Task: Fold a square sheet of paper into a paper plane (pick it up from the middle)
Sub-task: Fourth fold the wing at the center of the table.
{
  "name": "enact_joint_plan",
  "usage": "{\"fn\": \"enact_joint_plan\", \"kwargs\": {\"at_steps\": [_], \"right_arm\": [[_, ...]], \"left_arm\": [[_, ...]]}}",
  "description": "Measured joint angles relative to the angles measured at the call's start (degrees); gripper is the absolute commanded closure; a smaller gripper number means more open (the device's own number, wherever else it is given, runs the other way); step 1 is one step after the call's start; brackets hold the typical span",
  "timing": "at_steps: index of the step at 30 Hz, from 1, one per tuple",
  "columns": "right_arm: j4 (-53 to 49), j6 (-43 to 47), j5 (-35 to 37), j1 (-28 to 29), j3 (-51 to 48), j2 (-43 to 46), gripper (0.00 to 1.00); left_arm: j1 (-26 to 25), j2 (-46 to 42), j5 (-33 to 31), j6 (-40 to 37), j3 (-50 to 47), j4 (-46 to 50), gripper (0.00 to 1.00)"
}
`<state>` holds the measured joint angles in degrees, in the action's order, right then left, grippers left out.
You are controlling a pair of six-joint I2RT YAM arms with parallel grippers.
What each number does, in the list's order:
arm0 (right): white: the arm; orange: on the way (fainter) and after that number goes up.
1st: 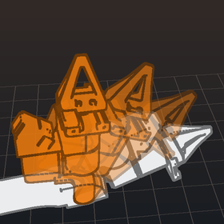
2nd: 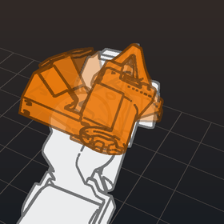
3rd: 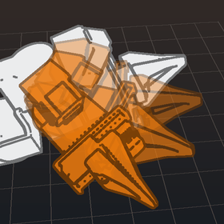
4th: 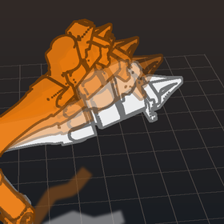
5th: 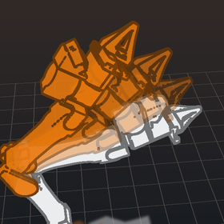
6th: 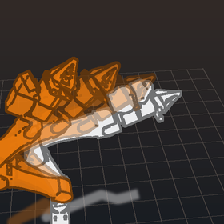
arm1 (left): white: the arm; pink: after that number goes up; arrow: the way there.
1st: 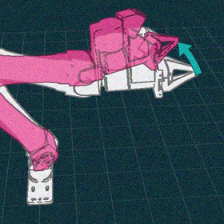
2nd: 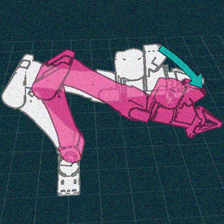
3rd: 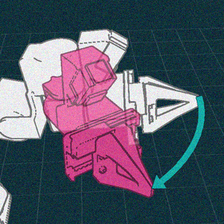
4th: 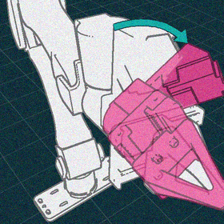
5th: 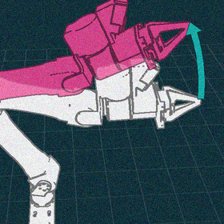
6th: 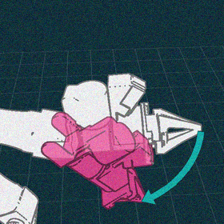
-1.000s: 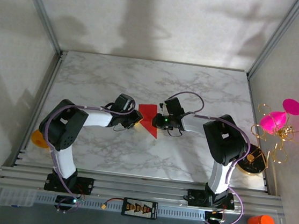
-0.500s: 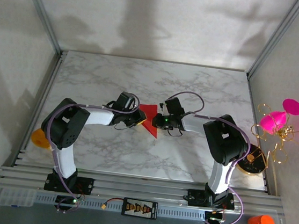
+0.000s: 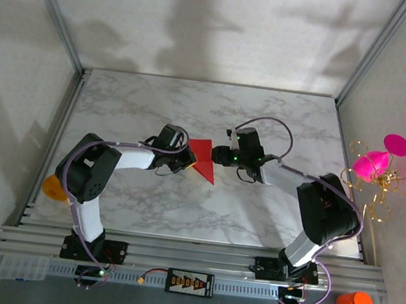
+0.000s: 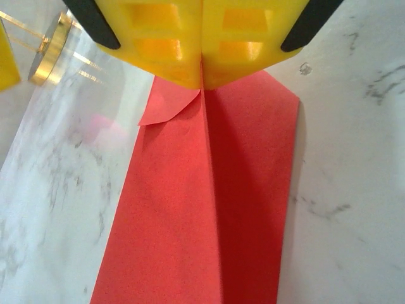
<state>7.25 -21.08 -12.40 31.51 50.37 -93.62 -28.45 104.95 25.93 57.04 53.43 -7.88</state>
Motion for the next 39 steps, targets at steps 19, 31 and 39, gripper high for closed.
{"fn": "enact_joint_plan", "kwargs": {"at_steps": [19,31,39], "right_arm": [[8.7,19.5,13.8,13.2,-5.1,-4.1,0.55],[10.3,21.5,15.4,13.4,-2.7,-8.9,0.62],[10.6,23.1,15.2,13.4,-2.4,-10.3,0.67]], "left_arm": [[-3.4,-4.5,-11.1,15.7,-0.7,1.6,0.93],[-3.4,-4.5,-11.1,17.2,-0.6,3.7,0.91],[-3.4,-4.5,-11.1,17.9,-0.5,4.0,0.91]]}}
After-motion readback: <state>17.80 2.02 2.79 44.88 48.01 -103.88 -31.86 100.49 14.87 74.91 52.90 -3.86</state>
